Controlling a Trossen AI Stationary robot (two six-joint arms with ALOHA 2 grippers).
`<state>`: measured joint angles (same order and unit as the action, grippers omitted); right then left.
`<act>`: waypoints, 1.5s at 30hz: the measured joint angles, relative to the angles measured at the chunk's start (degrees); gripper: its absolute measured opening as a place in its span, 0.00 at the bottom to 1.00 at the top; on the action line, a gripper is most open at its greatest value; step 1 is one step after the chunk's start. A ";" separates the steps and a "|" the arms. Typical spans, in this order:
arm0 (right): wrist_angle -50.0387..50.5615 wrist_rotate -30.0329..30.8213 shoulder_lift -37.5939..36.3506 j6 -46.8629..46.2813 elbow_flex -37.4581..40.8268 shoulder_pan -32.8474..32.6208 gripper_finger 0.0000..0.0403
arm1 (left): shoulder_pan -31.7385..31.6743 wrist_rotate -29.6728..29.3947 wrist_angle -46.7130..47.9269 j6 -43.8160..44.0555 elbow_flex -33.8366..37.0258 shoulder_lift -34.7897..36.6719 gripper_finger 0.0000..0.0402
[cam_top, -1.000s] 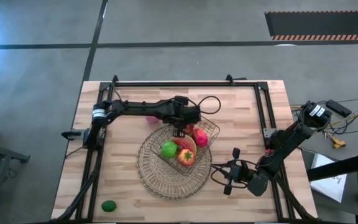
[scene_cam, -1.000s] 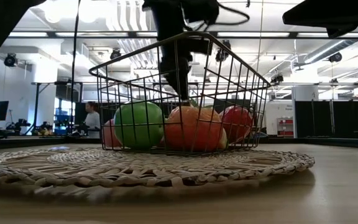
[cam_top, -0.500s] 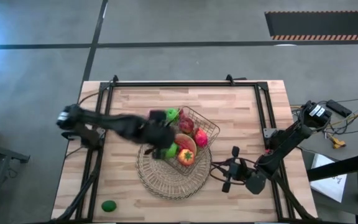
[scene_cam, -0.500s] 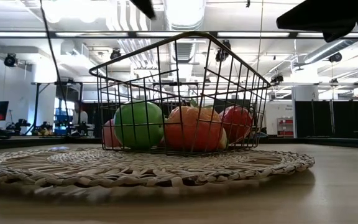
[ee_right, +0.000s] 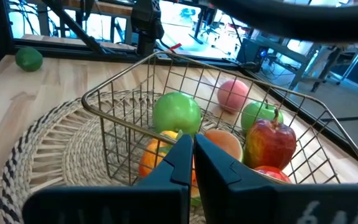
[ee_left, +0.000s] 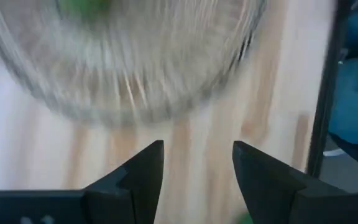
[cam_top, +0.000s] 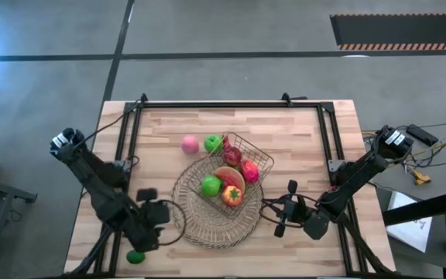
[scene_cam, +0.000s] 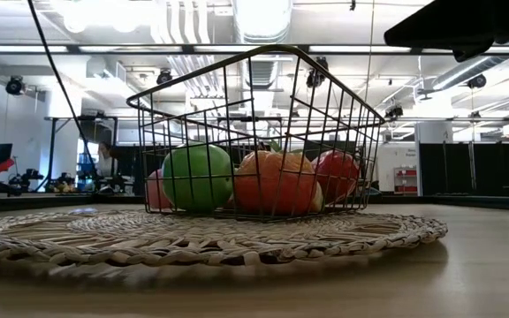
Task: Build produce basket
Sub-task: Put the lime into the gold wire basket
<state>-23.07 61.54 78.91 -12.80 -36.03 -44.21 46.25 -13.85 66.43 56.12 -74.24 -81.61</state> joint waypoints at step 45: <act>0.02 0.00 0.00 6.89 0.05 0.04 0.02 | 10.56 36.97 -21.76 13.40 15.15 -20.58 0.80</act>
<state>-23.05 61.54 78.91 -5.91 -35.98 -44.16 56.81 23.12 44.68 69.53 -59.09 -102.19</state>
